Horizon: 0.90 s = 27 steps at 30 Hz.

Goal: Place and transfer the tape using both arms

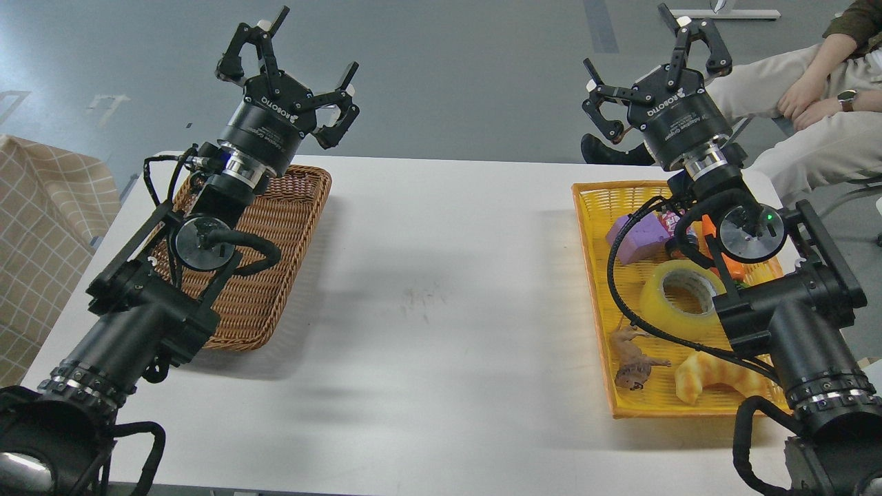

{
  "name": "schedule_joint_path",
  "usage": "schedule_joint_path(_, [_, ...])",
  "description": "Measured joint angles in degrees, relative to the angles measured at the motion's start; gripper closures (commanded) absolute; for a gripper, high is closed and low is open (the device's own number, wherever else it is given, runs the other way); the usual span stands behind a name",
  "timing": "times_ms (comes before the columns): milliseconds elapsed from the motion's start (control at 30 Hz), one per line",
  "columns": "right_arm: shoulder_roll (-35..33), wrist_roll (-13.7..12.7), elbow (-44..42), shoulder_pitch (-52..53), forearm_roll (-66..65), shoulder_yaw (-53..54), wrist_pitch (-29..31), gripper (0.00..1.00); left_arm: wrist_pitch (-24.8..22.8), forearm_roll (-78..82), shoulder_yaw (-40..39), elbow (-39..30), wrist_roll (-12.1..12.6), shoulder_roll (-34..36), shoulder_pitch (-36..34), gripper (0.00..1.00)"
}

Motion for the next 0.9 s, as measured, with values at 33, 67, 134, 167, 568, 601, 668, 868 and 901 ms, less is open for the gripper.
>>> schedule_joint_path(33, [0.00,0.00,0.01,-0.03,0.01,0.00,0.00,0.00,0.00,0.00,0.00,0.00,0.00,0.06,0.01,0.02])
schedule_joint_path(67, [0.00,0.00,0.01,-0.06,0.03,0.00,0.00,0.00,0.00,0.00,0.00,0.00,0.00,0.07,0.01,0.02])
schedule_joint_path(134, [0.00,0.00,0.02,-0.07,0.05,0.00,0.00,0.00,0.00,0.00,0.01,0.00,-0.06,0.07,0.01,0.02])
schedule_joint_path(167, [0.00,0.00,0.02,-0.07,0.05,0.00,0.00,0.00,0.00,0.00,0.01,0.00,-0.09,0.07,0.01,0.02])
schedule_joint_path(568, [0.00,0.00,0.27,-0.25,0.14,-0.04,0.00,0.00,0.00,0.02,-0.08,-0.03,-0.52,0.03,-0.39,0.02])
schedule_joint_path(601, [0.00,0.00,0.28,-0.25,0.14,-0.04,0.00,0.00,0.00,0.02,-0.08,-0.04,-0.52,0.03,-0.44,0.02])
schedule_joint_path(668, [0.00,0.00,0.29,-0.25,0.14,-0.03,0.00,0.00,0.00,0.02,-0.08,-0.05,-0.47,0.07,-0.53,0.02])
schedule_joint_path(868, [0.00,0.00,0.29,-0.32,0.14,0.00,0.00,0.00,0.00,0.02,-0.08,-0.13,-0.20,0.01,-0.84,0.02])
schedule_joint_path(901, [0.00,0.00,0.29,-0.32,0.14,0.00,0.00,0.00,0.00,0.02,-0.08,-0.16,-0.20,-0.01,-0.89,0.02])
